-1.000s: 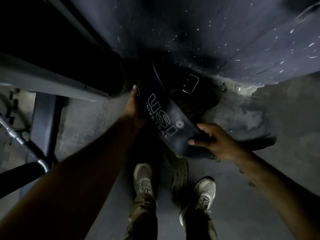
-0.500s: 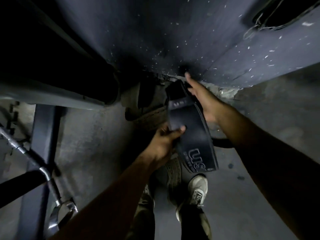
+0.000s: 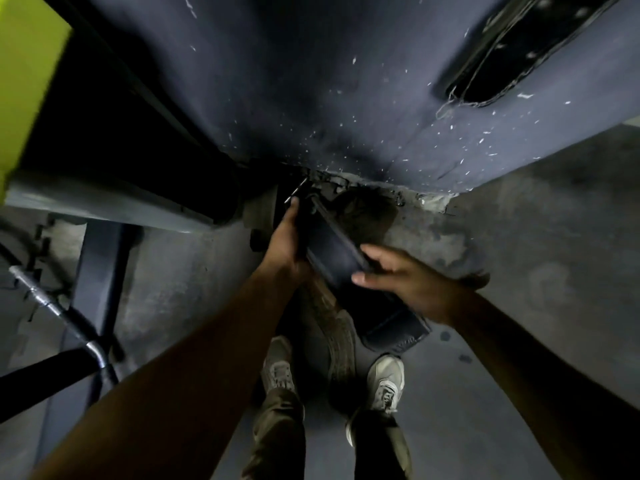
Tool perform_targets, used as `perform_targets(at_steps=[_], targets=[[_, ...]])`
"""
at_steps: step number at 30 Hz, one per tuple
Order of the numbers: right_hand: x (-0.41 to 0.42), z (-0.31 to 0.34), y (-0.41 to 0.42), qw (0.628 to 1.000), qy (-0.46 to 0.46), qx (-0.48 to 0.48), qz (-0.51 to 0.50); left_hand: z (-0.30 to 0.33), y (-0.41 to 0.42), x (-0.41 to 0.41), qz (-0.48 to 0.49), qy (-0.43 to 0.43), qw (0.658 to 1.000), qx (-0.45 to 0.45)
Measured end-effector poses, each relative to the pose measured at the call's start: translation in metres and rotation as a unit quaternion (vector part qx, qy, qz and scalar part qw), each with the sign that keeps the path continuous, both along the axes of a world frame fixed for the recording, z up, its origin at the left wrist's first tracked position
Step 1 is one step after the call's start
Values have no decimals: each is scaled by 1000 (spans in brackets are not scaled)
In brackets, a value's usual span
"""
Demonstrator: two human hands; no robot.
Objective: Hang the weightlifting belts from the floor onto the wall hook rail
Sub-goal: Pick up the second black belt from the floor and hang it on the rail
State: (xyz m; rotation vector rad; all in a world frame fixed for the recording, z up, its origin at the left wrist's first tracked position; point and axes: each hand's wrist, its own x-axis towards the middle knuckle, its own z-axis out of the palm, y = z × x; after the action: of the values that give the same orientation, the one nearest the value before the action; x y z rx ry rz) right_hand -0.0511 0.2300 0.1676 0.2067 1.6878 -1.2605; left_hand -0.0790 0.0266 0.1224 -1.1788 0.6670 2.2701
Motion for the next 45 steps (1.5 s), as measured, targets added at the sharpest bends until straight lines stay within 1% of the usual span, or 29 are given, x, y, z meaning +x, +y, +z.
perform_targets(at_steps=[2,3,5,7,9,11,13,15,17,20,23,25,28,31,33,35,36,38,40,42,43,45], targets=[[16,12,10,999,-27,-37,-17,20,0,-8,0,2,1000,-31],[21,20,14,998,-43,-28,-42,34,2,-8,-10,9,999,-44],[22,47,18,994,-55,28,-90,66,8,-4,-29,43,997,-56],[18,75,16,992,-51,26,-114,100,18,6,-50,101,991,-70],[7,116,5,984,-37,-10,-172,144,29,20,-96,160,978,-97],[-5,166,-6,962,-12,-48,-268,190,39,36,-125,214,960,-129],[-12,217,-13,949,28,-42,-311,231,48,50,-146,269,939,-157],[-6,261,-15,943,110,-10,-316,269,55,63,-163,304,917,-199],[4,299,-14,928,202,26,-312,306,61,78,-149,313,908,-234],[27,362,-5,902,331,73,-268,366,70,100,-131,343,898,-244],[48,439,8,874,403,56,-266,438,85,119,-136,395,875,-245],[62,497,17,846,446,13,-290,493,95,128,-136,445,844,-267],[79,576,29,804,488,-78,-331,574,108,135,-124,507,795,-308],[98,641,38,778,513,-175,-319,654,119,138,-86,555,764,-317],[115,675,36,758,552,-177,-299,702,125,139,-60,587,746,-308],[126,703,32,725,595,-166,-304,745,128,141,-47,609,734,-298],[129,718,31,708,610,-164,-316,764,129,143,-51,618,726,-297],[130,753,29,682,628,-159,-339,798,128,144,-70,641,698,-311],[130,788,30,670,635,-153,-353,827,122,141,-88,664,663,-333],[128,817,27,671,634,-150,-355,853,114,137,-91,689,639,-331],[127,827,24,673,632,-150,-353,865,111,137,-84,697,635,-322],[126,843,15,676,634,-137,-349,888,105,137,-63,685,660,-300]])
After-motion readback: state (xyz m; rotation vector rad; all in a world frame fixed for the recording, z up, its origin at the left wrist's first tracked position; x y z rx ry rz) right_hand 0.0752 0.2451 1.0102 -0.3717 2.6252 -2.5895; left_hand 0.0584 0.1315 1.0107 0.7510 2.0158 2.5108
